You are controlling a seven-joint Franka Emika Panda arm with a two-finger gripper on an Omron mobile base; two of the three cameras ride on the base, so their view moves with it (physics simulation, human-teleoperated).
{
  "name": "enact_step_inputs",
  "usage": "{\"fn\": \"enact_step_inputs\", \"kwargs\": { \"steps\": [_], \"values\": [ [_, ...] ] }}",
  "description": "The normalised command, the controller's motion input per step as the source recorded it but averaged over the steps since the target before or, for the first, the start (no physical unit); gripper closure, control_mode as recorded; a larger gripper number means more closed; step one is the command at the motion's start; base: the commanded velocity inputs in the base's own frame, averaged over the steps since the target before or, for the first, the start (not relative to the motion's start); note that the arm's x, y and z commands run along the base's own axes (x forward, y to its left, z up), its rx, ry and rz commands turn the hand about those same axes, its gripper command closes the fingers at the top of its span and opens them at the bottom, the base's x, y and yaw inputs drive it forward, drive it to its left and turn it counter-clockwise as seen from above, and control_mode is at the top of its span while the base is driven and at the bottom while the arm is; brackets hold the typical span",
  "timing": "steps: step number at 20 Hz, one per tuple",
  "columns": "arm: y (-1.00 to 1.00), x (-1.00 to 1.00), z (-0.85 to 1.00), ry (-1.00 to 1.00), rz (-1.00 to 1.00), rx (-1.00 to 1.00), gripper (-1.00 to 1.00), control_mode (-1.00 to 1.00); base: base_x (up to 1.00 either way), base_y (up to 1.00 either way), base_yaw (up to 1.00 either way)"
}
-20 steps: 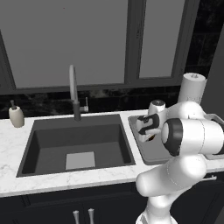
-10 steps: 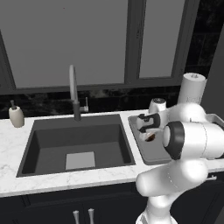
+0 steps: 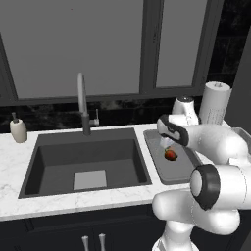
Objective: Place one bell pepper and one chicken drumstick in each tupperware on the nearby counter, to pack two identical lunches.
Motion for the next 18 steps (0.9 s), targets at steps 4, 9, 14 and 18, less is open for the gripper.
{"fn": "enact_step_inputs", "kwargs": {
  "steps": [4, 9, 14, 18],
  "values": [
    [0.0, -0.63, 0.84, 0.02, -0.13, 0.06, -1.0, -1.0, 0.0, 0.0, 0.0],
    [0.0, -0.81, 0.7, 0.0, -0.21, 0.1, -1.0, -1.0, 0.0, 0.0, 0.0],
    [0.18, -0.79, 0.51, -0.14, -0.21, 0.03, -1.0, -1.0, 0.0, 0.0, 0.0],
    [0.28, -0.59, 0.57, -0.32, -0.11, -0.01, -1.0, -1.0, 0.0, 0.0, 0.0]
  ]
}}
